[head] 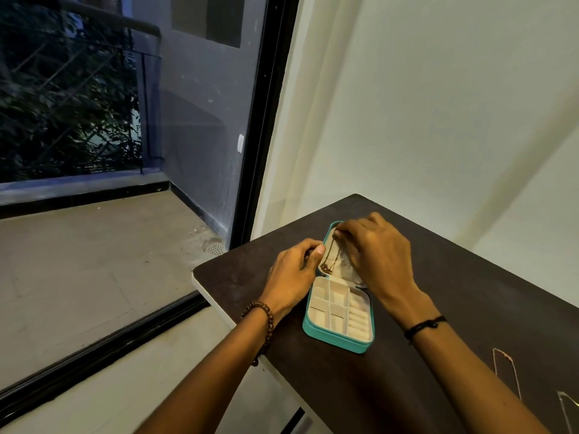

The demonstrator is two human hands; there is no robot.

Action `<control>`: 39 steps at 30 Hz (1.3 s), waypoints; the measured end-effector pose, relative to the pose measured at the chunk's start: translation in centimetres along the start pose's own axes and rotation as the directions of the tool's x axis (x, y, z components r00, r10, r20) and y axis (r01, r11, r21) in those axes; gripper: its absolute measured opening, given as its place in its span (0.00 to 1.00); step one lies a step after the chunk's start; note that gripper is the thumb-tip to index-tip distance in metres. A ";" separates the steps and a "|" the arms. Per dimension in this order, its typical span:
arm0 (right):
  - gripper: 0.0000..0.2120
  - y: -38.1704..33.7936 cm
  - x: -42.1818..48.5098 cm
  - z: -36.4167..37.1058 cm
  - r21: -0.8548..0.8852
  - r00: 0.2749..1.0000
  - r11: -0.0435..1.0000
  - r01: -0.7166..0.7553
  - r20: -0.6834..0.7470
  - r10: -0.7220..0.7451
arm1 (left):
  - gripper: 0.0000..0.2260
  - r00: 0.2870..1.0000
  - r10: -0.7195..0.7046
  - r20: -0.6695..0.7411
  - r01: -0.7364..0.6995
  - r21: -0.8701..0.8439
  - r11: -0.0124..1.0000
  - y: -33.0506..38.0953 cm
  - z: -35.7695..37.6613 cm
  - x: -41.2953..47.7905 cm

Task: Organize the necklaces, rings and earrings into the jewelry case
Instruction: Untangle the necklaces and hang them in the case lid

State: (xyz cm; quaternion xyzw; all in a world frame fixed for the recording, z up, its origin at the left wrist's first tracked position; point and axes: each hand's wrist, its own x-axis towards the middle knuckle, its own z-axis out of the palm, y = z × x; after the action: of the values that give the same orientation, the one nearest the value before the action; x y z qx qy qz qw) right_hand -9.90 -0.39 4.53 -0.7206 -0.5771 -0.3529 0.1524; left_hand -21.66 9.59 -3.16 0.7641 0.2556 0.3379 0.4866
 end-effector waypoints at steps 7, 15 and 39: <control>0.10 -0.1 -0.6 0.8 -0.175 0.995 0.983 0.051 -0.078 -0.066 | 0.14 1.000 0.004 0.002 -0.004 0.010 1.000 0.1 0.0 0.0; 0.10 0.5 -0.4 1.1 -0.091 0.987 0.996 0.013 -0.158 -0.027 | 0.15 1.000 0.002 0.015 -0.002 0.010 1.000 0.1 -0.1 0.0; 0.07 0.7 0.0 0.7 0.081 0.996 0.997 0.000 -0.087 0.007 | 0.14 1.000 0.019 -0.017 -0.019 0.000 1.000 -0.2 0.0 0.0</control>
State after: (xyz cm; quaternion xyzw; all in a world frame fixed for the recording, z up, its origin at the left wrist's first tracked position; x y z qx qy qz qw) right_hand -9.05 -0.11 4.15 -0.6988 -0.5824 -0.3599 0.2072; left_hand -21.65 9.69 -3.29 0.7636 0.2523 0.3491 0.4810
